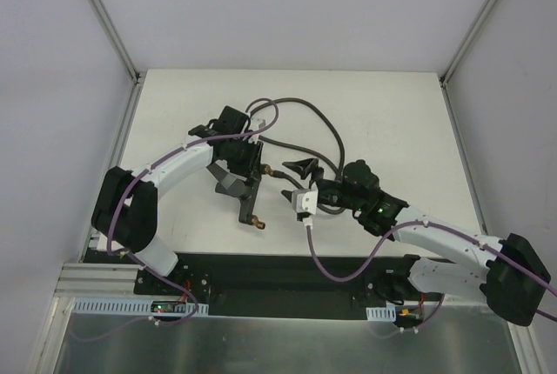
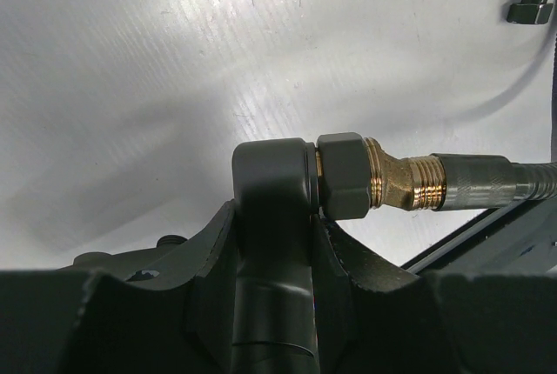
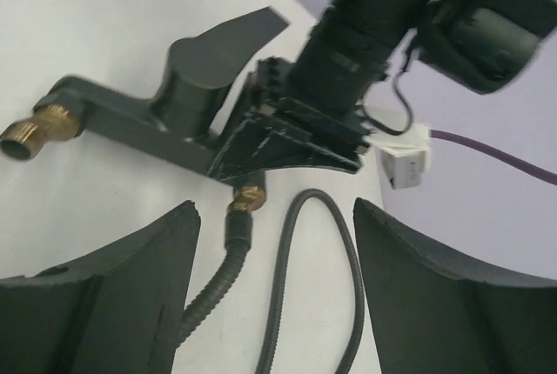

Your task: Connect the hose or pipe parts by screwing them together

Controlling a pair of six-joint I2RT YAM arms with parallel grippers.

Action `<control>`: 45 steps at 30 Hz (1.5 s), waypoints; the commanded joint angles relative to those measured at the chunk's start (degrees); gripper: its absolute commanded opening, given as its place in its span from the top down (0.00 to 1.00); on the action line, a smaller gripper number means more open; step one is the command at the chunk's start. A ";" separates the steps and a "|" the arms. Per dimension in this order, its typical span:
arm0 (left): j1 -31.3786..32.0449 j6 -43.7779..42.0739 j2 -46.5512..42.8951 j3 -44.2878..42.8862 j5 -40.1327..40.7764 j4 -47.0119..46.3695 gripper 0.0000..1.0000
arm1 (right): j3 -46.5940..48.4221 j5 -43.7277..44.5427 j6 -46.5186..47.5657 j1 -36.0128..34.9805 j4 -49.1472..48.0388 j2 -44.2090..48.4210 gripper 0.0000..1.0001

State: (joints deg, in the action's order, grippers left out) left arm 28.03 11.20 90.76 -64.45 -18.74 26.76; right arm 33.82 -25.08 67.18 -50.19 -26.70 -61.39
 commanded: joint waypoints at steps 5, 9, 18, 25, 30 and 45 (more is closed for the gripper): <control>-0.43 1.63 0.29 -4.72 -7.44 2.59 1.00 | 4.76 9.78 19.30 -6.75 11.06 -9.08 0.29; -0.61 1.72 0.82 -4.99 -8.15 3.03 1.00 | 6.51 12.68 20.98 -7.81 9.74 -13.05 0.33; -0.70 1.63 1.00 -5.25 -9.56 3.65 1.00 | 7.31 18.58 23.79 -7.90 8.15 -17.10 0.39; -0.61 1.72 1.09 -5.25 -10.61 3.73 1.00 | 7.75 19.89 23.79 -7.73 6.75 -19.21 0.46; -0.70 1.81 0.65 -4.99 -10.79 3.91 1.00 | 8.62 20.59 23.26 -7.81 6.13 -20.79 0.53; -0.70 1.63 1.17 -5.51 -10.52 4.79 1.00 | 7.75 23.59 21.59 -7.11 3.76 -20.44 0.56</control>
State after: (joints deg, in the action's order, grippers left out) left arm 27.66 11.25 92.79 -66.39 -25.26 30.15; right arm 40.49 -2.66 89.58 -57.76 -20.86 -82.76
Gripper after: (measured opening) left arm 0.306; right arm 0.461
